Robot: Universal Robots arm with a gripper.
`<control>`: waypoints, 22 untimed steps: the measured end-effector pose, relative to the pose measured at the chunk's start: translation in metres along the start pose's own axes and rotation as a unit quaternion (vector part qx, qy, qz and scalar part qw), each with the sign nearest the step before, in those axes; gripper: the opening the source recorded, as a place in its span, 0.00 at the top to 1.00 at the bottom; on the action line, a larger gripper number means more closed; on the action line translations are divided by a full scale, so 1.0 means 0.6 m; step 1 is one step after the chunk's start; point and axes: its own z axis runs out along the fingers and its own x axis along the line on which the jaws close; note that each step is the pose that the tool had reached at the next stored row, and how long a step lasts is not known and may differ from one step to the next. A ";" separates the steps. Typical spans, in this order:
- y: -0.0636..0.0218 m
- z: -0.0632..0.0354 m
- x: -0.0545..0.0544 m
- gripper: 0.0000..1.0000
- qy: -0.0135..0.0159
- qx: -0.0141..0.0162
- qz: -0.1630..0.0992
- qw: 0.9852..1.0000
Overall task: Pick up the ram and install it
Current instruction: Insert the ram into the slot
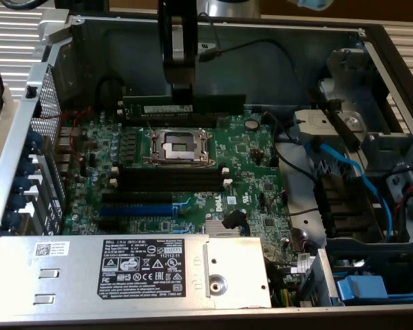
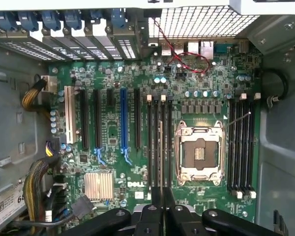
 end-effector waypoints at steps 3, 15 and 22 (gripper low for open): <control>0.002 0.009 0.000 0.88 0.000 0.000 0.000 1.000; 0.008 0.036 -0.002 0.88 -0.001 -0.001 -0.012 1.000; 0.009 0.049 -0.003 0.88 0.003 -0.001 0.010 1.000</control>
